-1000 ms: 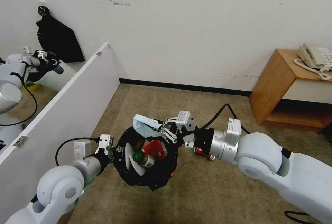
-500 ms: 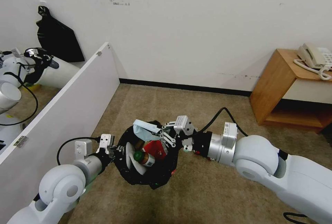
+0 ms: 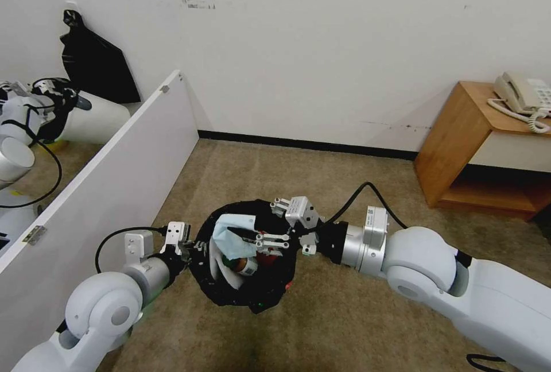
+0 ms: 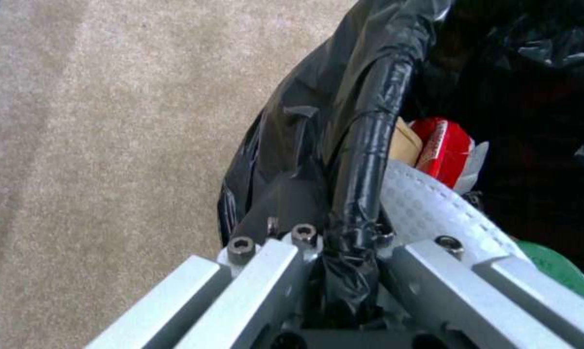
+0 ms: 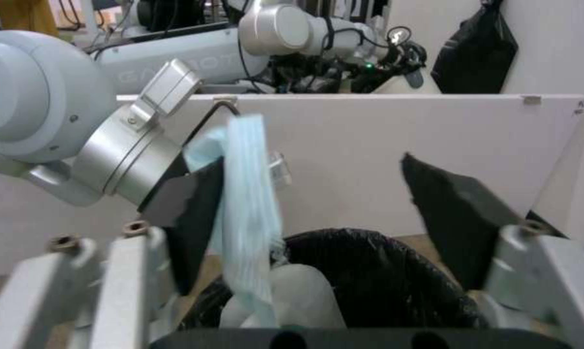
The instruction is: Pick up the trash bin and place the garbage on the floor into it.
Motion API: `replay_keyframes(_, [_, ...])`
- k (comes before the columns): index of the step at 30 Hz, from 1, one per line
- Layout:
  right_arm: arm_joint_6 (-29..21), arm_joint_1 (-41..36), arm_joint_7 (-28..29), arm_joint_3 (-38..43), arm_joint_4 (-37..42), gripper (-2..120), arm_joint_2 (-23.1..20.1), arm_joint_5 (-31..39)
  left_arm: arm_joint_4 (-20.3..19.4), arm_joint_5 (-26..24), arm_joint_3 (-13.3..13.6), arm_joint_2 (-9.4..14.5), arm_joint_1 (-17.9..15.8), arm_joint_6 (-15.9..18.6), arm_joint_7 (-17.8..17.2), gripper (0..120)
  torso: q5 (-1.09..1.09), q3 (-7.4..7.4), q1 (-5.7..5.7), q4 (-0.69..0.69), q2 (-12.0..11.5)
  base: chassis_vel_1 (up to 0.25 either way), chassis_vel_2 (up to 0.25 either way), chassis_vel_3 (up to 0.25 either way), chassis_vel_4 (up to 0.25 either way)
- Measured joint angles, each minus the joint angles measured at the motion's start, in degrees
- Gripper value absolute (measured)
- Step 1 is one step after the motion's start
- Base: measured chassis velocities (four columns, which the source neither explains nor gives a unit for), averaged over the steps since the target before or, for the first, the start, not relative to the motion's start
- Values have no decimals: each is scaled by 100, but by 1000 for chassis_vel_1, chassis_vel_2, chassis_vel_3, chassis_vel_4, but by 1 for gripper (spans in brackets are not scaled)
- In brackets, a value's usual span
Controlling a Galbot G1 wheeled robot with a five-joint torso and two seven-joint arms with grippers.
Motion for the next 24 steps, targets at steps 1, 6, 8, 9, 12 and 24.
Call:
replay_keyframes(1, [0,6,-18,-2,-1,77,-2,0,1,-1,0,0,-5,0,2,0,0,0,0,0,0,0,0,0,0])
replay_keyframes(6, [0,-2,-25,0,-4,79,-24,-18,3,-4,0,-10,-6,1,2,0,0,0,0,0,0,0,0,0,0])
replay_keyframes(8, [0,-10,-25,3,-4,79,-25,-24,0,-4,0,-13,2,0,3,0,0,0,0,0,0,0,0,0,0])
replay_keyframes(9, [0,-22,-26,6,-4,79,-27,-29,-8,-4,0,-17,13,1,5,0,0,0,0,0,0,0,0,0,0])
replay_keyframes(12, [0,-39,-26,12,-4,79,-34,-39,-15,-1,-3,-27,23,1,6,0,0,0,0,0,0,0,0,0,0])
replay_keyframes(24, [24,-151,-32,82,-44,78,-187,-132,-75,18,-5,-61,67,1,13,0,0,0,0,0,0,0,0,0,0])
